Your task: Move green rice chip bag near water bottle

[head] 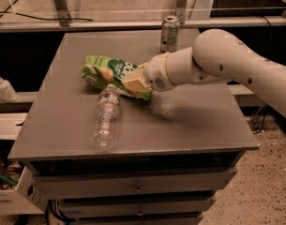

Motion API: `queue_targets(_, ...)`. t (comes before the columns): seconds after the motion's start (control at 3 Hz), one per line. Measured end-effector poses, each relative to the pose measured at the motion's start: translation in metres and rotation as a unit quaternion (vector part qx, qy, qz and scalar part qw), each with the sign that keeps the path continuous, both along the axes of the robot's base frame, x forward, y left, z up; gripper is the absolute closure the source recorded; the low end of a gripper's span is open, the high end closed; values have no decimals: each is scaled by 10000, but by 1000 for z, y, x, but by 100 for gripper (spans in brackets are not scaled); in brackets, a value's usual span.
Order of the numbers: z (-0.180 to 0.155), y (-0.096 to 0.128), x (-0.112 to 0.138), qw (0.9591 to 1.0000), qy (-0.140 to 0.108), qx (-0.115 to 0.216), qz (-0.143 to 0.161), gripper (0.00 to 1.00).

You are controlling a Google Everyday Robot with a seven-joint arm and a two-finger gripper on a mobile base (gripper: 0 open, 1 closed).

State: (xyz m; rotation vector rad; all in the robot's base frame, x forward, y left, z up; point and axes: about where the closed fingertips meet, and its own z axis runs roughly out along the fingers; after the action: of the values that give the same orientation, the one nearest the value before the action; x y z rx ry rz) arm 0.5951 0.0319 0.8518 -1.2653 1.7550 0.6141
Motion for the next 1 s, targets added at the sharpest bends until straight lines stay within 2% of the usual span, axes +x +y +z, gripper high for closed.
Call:
queue_targets(0.33,-1,1,-7,10000,45,13,33,100)
queue_targets(0.67,-2,1,-12,9999,118,22,27,83)
queue_targets(1.0,-3,0,-13,9999,160,33,20,59)
